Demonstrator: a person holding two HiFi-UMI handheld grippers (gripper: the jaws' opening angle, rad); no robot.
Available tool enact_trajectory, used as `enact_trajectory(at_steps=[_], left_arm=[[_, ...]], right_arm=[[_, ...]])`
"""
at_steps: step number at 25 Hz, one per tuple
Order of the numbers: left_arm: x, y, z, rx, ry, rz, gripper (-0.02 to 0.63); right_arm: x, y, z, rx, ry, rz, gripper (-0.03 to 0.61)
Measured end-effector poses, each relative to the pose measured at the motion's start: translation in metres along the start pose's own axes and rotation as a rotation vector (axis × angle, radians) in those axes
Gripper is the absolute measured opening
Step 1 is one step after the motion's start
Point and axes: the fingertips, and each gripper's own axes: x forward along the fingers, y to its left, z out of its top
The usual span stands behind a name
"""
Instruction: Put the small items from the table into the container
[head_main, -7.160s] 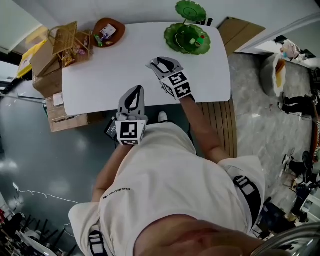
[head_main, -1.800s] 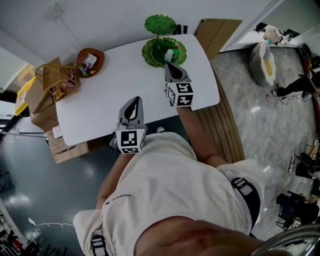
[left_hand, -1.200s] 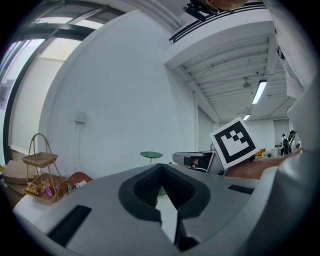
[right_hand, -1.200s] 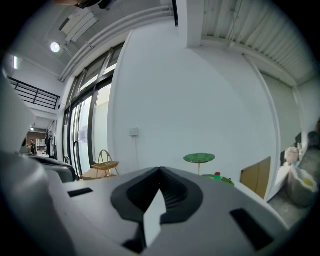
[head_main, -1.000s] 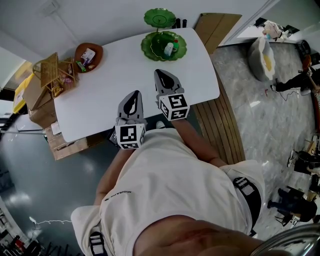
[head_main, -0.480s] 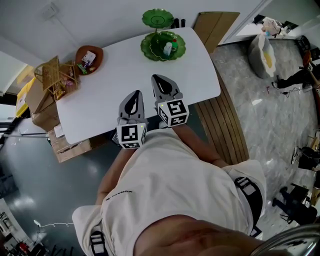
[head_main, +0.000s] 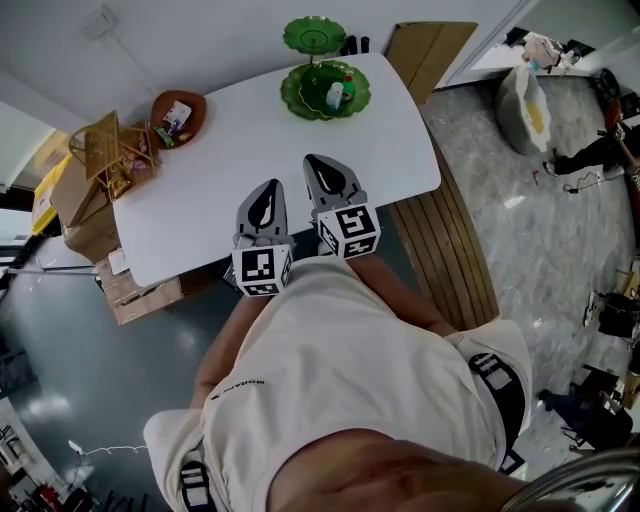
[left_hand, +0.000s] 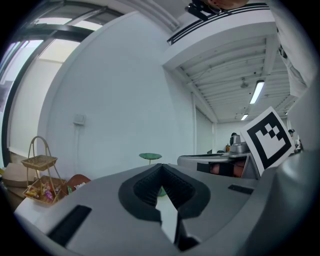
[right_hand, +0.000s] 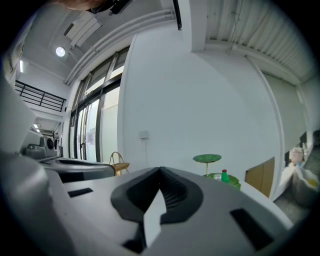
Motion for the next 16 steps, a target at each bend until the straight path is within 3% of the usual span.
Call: enact_trajectory(at_steps=[16], left_arm=[[-0.008,0.007,-0.002,-0.007,-0.004,-0.003,0.003]], right_arm=[[-0.006,0.013,0.000,-0.012,-0.005,0.001,0.014]])
